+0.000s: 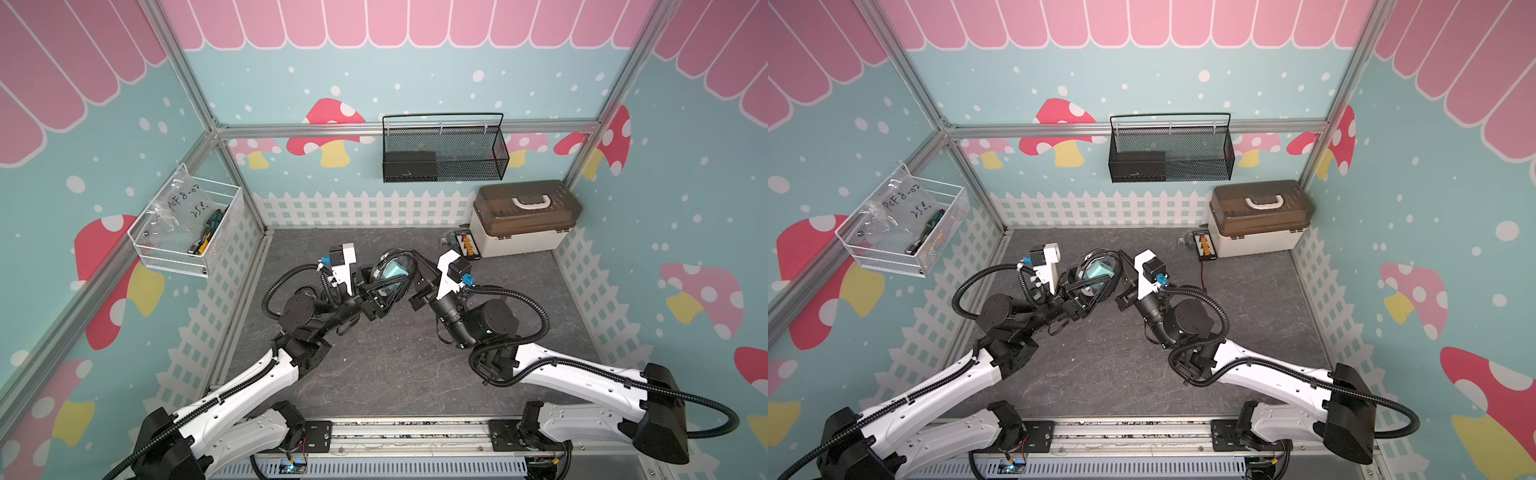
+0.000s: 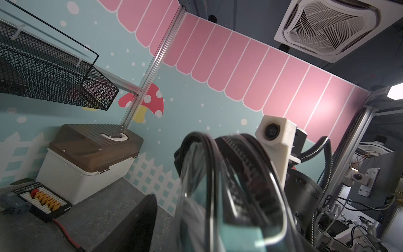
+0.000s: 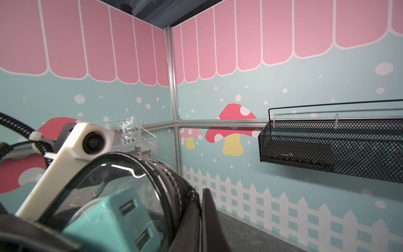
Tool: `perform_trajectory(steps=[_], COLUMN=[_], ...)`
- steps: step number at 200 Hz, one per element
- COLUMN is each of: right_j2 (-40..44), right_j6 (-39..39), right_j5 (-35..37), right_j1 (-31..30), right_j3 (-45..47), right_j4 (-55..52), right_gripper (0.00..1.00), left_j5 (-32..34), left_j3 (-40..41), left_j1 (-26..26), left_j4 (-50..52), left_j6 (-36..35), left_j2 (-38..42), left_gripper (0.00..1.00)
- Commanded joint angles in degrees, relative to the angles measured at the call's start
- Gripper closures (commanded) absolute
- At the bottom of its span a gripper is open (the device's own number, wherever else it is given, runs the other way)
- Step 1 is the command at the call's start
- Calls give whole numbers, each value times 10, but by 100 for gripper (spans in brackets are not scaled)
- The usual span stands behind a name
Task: Pack away charging kits
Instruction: Zip the zipper on the storage bag.
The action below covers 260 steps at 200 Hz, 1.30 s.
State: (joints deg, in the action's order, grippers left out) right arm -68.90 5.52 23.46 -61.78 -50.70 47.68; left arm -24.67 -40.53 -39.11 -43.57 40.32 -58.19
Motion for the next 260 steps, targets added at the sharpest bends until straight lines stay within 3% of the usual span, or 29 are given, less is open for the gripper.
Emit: perform_trajectory(steps=[1,55,92,116,164,192,211,260], right_j2=[-16,-62,-60,-37,14,39,48,61], right_j6=[50,74,61,-1,-116,-160,-196,-258], right_j5=[66,97,88,65,-11,-83,-94,-133], right_j1=[-12,-38,-45,-43,-3,36,45,81], right_j3=[-7,-32,-26,-18,-42,-68,-76,-83], right_j4=[76,101,97,69,-72,-162,-182,-223], right_gripper=[100,100,100,100,100,100,100,100], left_j5=[35,85,118,115,49,32,24,-27], left_j3=[7,13,11,-11,-69,-111,-143,-160], left_j1=[-11,-21,-21,-21,-20,-18,-13,17], left_j4=[-55,-89,-71,14,202,328,417,498], left_j6=[22,29,29,9,-40,-91,-126,-158], left_j2=[-6,-16,-4,19,55,65,59,56], left_gripper=[27,31,84,100,100,100,100,100])
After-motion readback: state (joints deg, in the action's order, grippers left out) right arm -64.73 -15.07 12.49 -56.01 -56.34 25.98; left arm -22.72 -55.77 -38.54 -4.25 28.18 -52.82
